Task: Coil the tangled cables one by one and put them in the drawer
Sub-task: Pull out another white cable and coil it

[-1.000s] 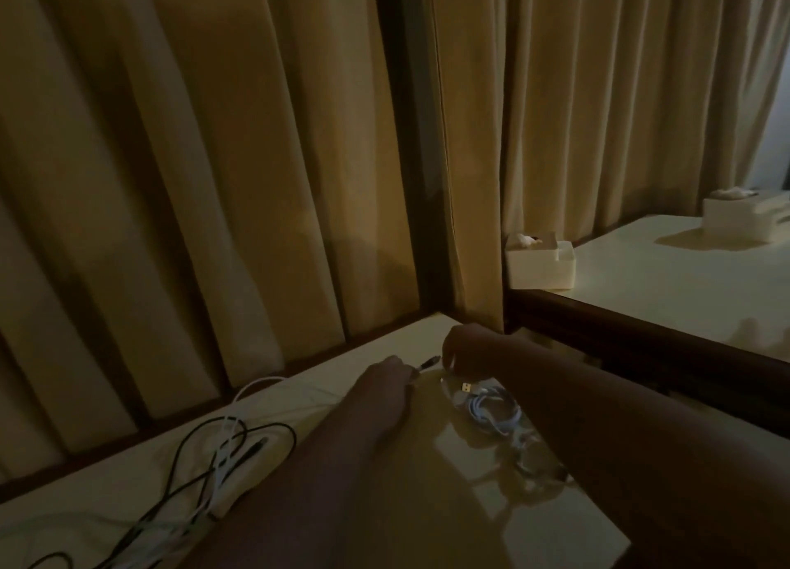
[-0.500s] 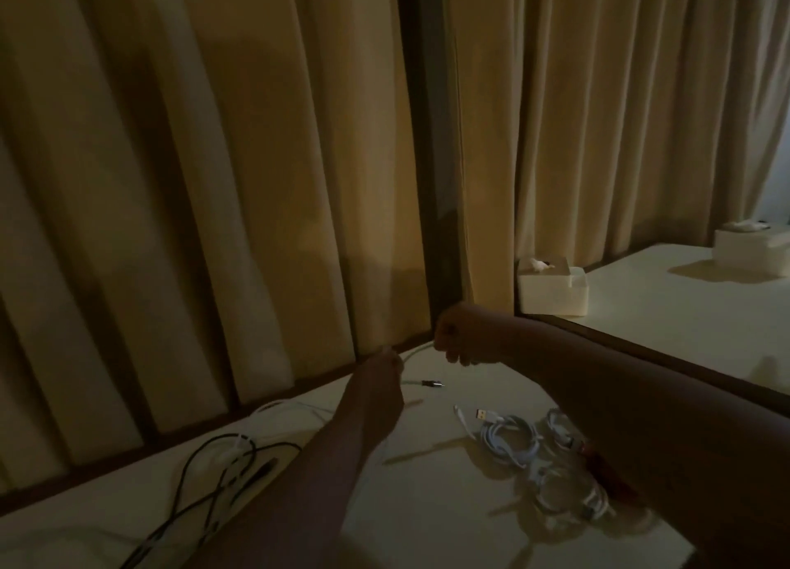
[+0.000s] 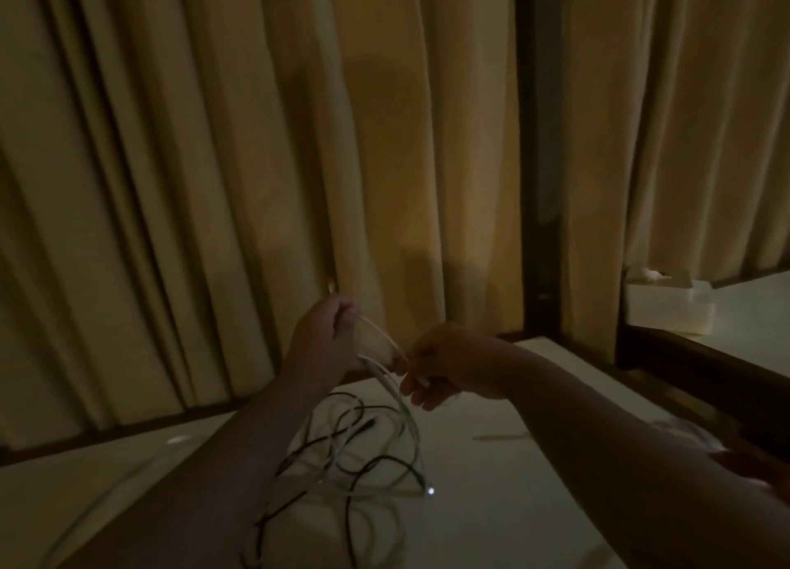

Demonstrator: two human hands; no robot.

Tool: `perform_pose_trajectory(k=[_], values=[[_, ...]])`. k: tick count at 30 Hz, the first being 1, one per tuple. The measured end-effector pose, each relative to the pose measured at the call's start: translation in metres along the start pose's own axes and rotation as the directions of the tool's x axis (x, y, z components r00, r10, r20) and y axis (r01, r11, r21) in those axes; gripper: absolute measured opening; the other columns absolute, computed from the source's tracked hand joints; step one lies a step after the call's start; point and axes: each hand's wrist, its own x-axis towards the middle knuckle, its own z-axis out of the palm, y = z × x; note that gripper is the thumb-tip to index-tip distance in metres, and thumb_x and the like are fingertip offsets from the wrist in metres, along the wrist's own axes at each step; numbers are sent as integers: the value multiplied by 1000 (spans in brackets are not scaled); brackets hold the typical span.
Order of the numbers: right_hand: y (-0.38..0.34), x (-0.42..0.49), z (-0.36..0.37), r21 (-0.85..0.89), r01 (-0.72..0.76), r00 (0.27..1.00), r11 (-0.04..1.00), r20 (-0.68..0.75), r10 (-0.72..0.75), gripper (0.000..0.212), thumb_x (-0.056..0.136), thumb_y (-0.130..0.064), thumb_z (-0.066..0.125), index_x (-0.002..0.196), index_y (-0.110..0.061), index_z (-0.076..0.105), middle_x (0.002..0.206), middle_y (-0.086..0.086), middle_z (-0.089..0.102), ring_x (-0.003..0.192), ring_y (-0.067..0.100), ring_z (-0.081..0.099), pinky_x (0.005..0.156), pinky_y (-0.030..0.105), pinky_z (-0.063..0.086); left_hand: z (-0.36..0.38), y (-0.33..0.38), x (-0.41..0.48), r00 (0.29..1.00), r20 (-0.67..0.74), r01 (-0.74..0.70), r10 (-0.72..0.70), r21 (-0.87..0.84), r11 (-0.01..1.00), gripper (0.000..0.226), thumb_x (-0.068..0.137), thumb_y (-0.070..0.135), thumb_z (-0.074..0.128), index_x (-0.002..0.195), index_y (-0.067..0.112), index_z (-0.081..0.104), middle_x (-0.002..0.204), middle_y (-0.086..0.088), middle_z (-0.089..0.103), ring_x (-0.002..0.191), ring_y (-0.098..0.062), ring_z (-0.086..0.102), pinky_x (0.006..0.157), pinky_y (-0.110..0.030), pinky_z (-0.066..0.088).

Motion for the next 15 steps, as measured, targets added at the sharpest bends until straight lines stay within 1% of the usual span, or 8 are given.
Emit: perform_pose_trajectory(k=[1, 3, 5, 6, 8, 10, 12, 15], values=[[-1, 6, 14, 30, 14, 999, 999, 33, -15, 20, 102, -4, 53, 113, 9, 65, 96, 22, 70, 75, 22, 71, 66, 30, 61, -12, -5, -3, 999, -23, 43, -44, -40, 998, 18, 102, 19, 50, 92, 26, 63, 83, 4, 63, 77, -17, 63, 65, -31, 50], [-5, 19, 41, 66, 47, 995, 997, 81, -52, 23, 102, -3, 52, 114, 15, 62, 92, 20, 67, 69, 19, 68, 63, 28, 60, -37, -14, -9, 988, -90, 117, -125, -86, 989, 23, 102, 17, 51, 86, 30, 61, 77, 3, 62, 70, -18, 64, 61, -31, 50], [-11, 30, 67, 103, 115, 986, 988, 107, -126, 24, 102, -1, 51, 113, 17, 62, 85, 16, 66, 65, 17, 65, 59, 26, 56, -60, -21, -13, 963, -140, 207, -229, -157, 966, 19, 103, 17, 51, 92, 24, 65, 73, 1, 59, 58, -11, 61, 57, -35, 53], [-15, 35, 77, 132, 158, 979, 979, 105, -172, 22, 102, 0, 51, 110, 15, 64, 83, 14, 66, 65, 16, 64, 56, 25, 54, -70, -24, -15, 944, -155, 252, -291, -230, 940, 16, 103, 16, 51, 97, 18, 66, 71, -1, 58, 52, -8, 58, 56, -35, 53], [-22, 45, 97, 203, 223, 969, 954, 65, -240, 19, 101, -3, 53, 105, 8, 68, 81, 11, 67, 66, 17, 63, 56, 25, 50, -88, -31, -19, 903, -163, 296, -398, -436, 850, 14, 103, 11, 51, 105, 10, 65, 65, -3, 52, 45, -8, 51, 53, -30, 47], [-29, 52, 112, 286, 262, 960, 922, 18, -278, 16, 101, -7, 57, 102, 3, 70, 82, 10, 68, 68, 17, 63, 58, 27, 49, -106, -36, -24, 870, -139, 317, -474, -578, 752, 12, 102, 7, 52, 103, 10, 64, 61, -3, 44, 45, -10, 40, 47, -27, 37], [-33, 54, 123, 361, 285, 952, 888, 4, -307, 16, 100, -10, 59, 103, 2, 70, 82, 9, 67, 68, 17, 61, 61, 28, 47, -119, -45, -30, 848, -121, 344, -517, -616, 708, 12, 99, 6, 55, 97, 12, 66, 60, -2, 43, 46, -11, 37, 47, -28, 29], [-37, 57, 129, 496, 251, 953, 831, 22, -301, 19, 102, -9, 53, 104, 2, 68, 81, 8, 62, 66, 15, 54, 60, 27, 44, -128, -60, -42, 854, -132, 343, -503, -585, 736, 19, 97, 7, 56, 86, 8, 72, 62, -2, 47, 55, -16, 40, 56, -31, 32]])
